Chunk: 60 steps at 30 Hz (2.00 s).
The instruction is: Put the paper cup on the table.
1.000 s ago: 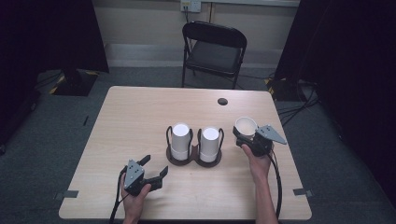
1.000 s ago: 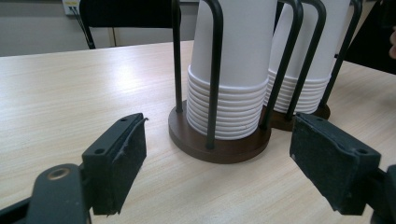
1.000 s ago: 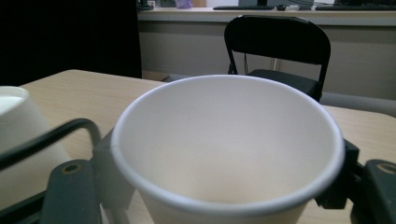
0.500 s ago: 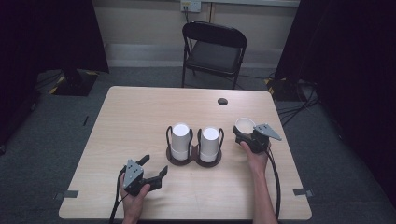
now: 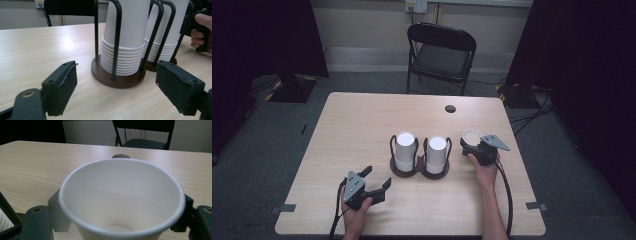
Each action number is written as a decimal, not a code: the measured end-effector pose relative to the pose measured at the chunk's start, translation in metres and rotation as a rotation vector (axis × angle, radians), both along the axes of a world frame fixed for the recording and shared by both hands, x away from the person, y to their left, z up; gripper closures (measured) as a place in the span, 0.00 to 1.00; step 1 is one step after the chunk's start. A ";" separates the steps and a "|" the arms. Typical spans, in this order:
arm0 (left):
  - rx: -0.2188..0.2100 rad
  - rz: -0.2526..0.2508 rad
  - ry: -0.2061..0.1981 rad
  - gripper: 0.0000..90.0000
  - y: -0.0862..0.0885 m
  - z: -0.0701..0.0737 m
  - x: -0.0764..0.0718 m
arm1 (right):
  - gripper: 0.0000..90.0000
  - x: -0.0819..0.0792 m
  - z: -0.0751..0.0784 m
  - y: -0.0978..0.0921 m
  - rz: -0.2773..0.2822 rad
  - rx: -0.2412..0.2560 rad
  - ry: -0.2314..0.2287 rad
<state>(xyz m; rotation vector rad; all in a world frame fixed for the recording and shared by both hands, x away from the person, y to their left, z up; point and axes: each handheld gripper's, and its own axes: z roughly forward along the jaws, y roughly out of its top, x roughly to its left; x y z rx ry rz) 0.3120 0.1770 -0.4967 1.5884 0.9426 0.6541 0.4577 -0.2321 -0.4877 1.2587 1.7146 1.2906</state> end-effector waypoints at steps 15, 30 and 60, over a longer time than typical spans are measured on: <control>-0.026 0.005 -0.003 0.19 0.002 0.000 0.000 | 0.23 -0.002 -0.004 0.001 0.010 -0.031 0.083; -0.008 0.004 -0.002 0.19 0.001 0.000 0.000 | 0.16 -0.012 -0.006 -0.001 -0.019 -0.038 0.131; -0.007 0.023 0.012 0.19 0.001 0.000 0.001 | 0.15 -0.038 0.008 -0.006 -0.062 -0.012 0.120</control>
